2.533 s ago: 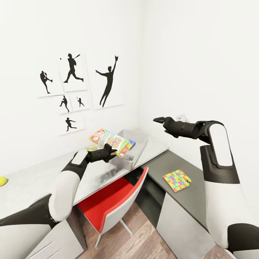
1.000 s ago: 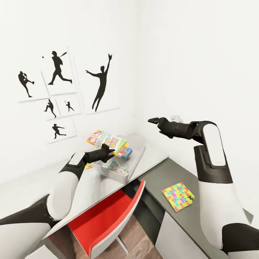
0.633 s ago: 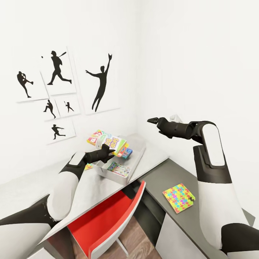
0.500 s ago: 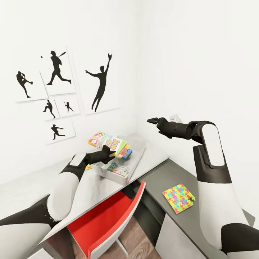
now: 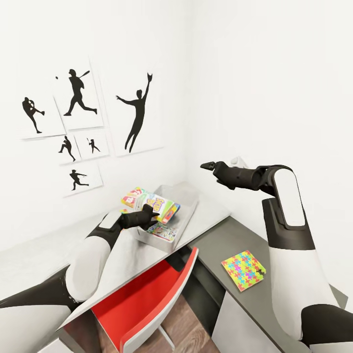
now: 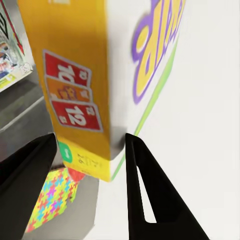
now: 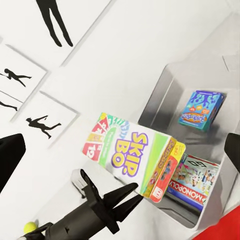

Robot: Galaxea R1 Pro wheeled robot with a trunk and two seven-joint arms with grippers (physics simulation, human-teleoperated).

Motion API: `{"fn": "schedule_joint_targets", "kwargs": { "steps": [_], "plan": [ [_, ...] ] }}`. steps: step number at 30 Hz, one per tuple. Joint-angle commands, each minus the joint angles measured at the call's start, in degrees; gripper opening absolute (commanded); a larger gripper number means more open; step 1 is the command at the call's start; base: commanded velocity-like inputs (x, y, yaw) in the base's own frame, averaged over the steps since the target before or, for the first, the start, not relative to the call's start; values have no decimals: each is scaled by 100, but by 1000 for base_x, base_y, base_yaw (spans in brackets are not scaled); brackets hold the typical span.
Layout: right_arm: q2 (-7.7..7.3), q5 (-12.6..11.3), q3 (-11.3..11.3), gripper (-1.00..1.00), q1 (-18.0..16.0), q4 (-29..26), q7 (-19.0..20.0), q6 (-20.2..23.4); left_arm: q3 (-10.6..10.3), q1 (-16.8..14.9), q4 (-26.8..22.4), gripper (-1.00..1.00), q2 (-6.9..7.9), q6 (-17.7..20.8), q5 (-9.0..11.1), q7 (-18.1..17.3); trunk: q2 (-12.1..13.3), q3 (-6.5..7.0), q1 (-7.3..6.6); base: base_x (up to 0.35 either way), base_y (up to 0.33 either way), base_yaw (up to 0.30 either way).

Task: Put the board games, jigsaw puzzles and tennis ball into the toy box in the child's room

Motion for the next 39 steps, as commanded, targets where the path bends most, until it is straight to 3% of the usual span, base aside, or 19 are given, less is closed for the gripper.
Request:
{"fn": "schedule_joint_targets", "kwargs": {
  "steps": [1,7,17,39],
  "plan": [
    [2,-49,-2,100,-7,-4,-60,13,37,-7,9,-100,-5,21,46,54,-13,-13,4,0,0,0],
    [-3,-49,-1,100,-7,-4,-61,13,53,-9,281,-100,-10,-28,48,139,-13,-13,4,0,0,0],
    [1,-49,-1,100,-5,-4,-61,13,40,-10,321,-100,-130,-29,25,136,-13,-13,4,0,0,0],
    [2,-49,6,100,-6,-4,-61,13,29,-10,322,-100,-121,97,19,85,-13,-13,4,42,-36,0]
  ]
}}
